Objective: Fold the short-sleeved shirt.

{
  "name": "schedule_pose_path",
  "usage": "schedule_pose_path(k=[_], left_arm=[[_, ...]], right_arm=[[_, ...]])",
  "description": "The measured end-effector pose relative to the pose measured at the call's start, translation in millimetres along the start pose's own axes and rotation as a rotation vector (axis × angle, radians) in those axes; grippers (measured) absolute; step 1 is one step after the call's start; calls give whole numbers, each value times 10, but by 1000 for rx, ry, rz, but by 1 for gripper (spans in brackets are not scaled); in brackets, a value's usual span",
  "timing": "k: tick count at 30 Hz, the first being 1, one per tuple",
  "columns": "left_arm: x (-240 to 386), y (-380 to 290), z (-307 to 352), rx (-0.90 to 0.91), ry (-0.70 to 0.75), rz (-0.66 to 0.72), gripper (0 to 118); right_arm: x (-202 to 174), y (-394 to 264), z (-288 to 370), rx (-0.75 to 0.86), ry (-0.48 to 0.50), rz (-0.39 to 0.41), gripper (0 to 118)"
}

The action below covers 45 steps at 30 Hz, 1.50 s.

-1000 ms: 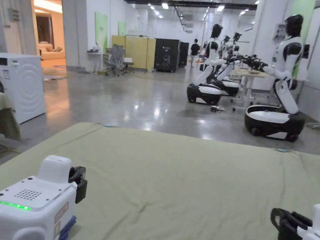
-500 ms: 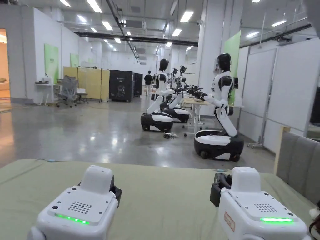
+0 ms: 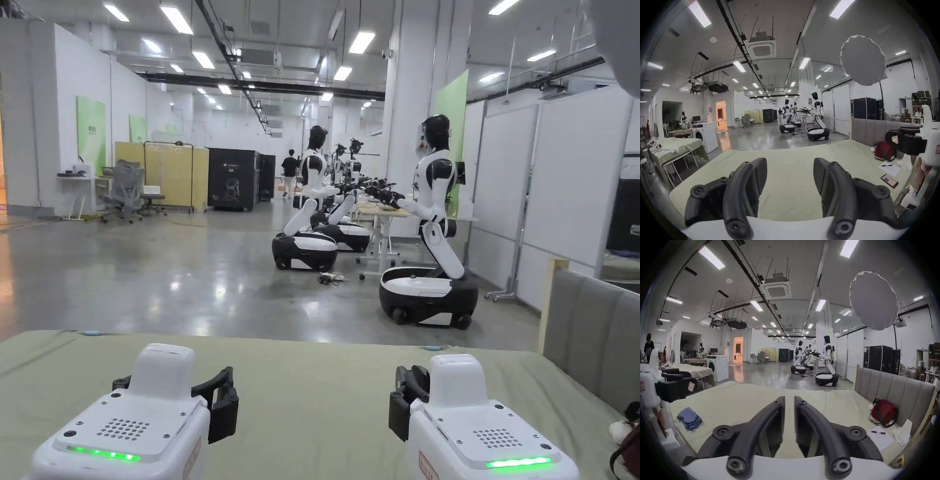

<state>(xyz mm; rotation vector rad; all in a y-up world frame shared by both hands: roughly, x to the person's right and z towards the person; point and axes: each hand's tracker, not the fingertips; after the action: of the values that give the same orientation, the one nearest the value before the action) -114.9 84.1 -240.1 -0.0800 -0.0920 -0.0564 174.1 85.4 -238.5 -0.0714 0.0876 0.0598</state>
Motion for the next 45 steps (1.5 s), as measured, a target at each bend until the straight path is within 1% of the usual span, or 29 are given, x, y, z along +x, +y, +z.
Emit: schedule_pose_path(k=[2, 3, 4, 6, 8, 9, 10, 11, 12, 13, 15, 16, 17, 20, 23, 24, 27, 30, 32, 35, 39, 40, 41, 44, 45], left_arm=[[-19, -17, -6, 2, 1, 0, 75], [-26, -21, -8, 0, 2, 3, 79], [-9, -26, 3, -2, 2, 3, 81], [-12, -30, 10, 2, 6, -2, 83], [-4, -30, 10, 4, 10, -8, 107], [-4, -28, 10, 11, 13, -10, 116], [-7, -25, 18, 27, 12, -9, 118], [-13, -9, 19, 31, 13, 5, 118], [-18, 19, 30, 28, 8, 23, 118], [-22, 36, 27, 25, 5, 28, 118], [1, 61, 30, 29, 9, 9, 118], [21, 73, 38, 34, 21, -8, 118], [37, 84, 50, 37, 29, -21, 118], [63, 116, 82, 36, 19, -37, 118], [71, 125, 84, 45, 13, -31, 118], [63, 120, 82, 45, 10, -23, 118], [68, 117, 84, 46, 5, -18, 118], [76, 116, 83, 41, 5, -14, 118], [79, 115, 89, 40, -1, -12, 118], [95, 108, 94, 34, -4, -13, 118], [116, 105, 96, 32, -6, -17, 118], [108, 106, 92, 31, -6, -16, 118], [112, 106, 92, 32, -6, -15, 118], [123, 114, 94, 34, -7, -14, 118], [128, 117, 95, 34, -7, -16, 118]], right_arm=[[-10, -2, 0, 5, 3, 4, 36], [-14, -1, 0, 8, 3, 7, 42], [-16, 3, 0, 9, -1, 10, 45], [-5, 18, 10, 9, -4, 10, 46], [4, 38, 17, 23, -15, 6, 49], [7, 49, 16, 33, -15, 9, 53], [1, 63, 17, 39, -20, 18, 61], [-19, 80, 22, 46, -26, 26, 67], [-41, 97, 31, 49, -29, 25, 69], [-46, 117, 35, 49, -22, 19, 69], [-55, 155, 46, 29, 50, -2, 69], [-55, 170, 52, 20, 49, -1, 69], [-69, 193, 56, 14, 36, 1, 70], [-95, 273, 35, -46, -65, -23, 70], [-101, 299, 3, -55, -59, -28, 70], [-113, 301, 14, -47, -72, -39, 70], [-154, 312, 27, -50, -107, -36, 69], [-160, 308, 53, -26, -84, -35, 69], [-145, 311, 69, -18, -34, -80, 69], [-114, 307, 61, -37, 3, -94, 69], [-167, 277, 54, -35, -25, -62, 69], [-186, 274, 58, -31, -48, -43, 69], [-201, 270, 58, -26, -83, -47, 69], [-168, 267, 55, -25, -49, -68, 69], [-178, 260, 60, -24, -54, -65, 69]])
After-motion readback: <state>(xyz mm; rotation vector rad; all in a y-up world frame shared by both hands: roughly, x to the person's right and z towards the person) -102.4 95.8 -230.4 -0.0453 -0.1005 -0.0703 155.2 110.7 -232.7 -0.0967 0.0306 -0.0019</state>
